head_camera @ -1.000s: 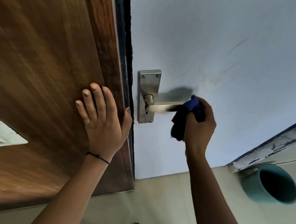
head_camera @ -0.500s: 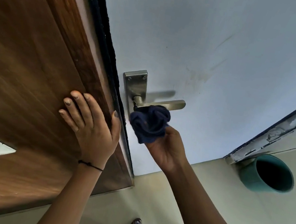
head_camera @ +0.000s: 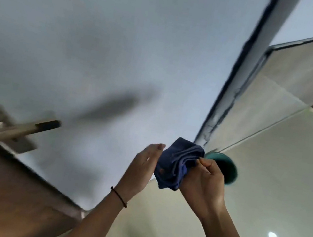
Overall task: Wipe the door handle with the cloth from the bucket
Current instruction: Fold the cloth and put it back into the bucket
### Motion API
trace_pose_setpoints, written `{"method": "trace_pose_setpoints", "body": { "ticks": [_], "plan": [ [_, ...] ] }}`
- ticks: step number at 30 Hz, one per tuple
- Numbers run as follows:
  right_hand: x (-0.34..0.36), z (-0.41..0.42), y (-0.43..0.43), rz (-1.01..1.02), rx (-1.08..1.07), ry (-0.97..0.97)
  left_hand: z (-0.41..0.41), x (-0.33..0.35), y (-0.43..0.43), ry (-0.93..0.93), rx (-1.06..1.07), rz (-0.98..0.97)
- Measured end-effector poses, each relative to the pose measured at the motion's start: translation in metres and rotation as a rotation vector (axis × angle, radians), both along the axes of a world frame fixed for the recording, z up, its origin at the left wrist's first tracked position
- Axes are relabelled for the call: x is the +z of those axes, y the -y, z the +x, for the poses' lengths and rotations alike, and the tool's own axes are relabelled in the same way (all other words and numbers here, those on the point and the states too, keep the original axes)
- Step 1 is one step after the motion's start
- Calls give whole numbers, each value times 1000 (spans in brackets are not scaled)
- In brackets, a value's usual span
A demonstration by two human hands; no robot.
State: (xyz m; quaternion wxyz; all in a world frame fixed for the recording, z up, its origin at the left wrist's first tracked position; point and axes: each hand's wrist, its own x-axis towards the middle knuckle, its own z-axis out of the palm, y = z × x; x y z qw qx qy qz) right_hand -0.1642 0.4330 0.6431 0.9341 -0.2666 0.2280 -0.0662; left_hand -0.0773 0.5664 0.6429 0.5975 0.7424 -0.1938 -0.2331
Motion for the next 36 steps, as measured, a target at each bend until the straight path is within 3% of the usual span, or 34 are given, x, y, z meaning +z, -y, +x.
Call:
{"method": "trace_pose_setpoints", "body": {
  "ticks": [3, 9, 15, 24, 30, 36],
  "plan": [
    [1, -40, 74, -29, -127, -25, -31, -5, 90, -246, -84, -89],
    [-12, -88, 184, -114, -291, -141, -83, -17, 209, -194, -197, -37],
    [-49, -91, 282, -142, -238, -287, -74, -55, 309, -258, -216, -2],
    [-164, -36, 446, -195, 15, -613, -2, -210, 451, -847, 46, 52],
    [-318, 34, 523, -241, -72, -830, 44, -341, 535, -983, 165, 100],
    [-535, 85, 566, -113, -77, -968, 96, -544, 593, -702, 46, 396]
  ]
}}
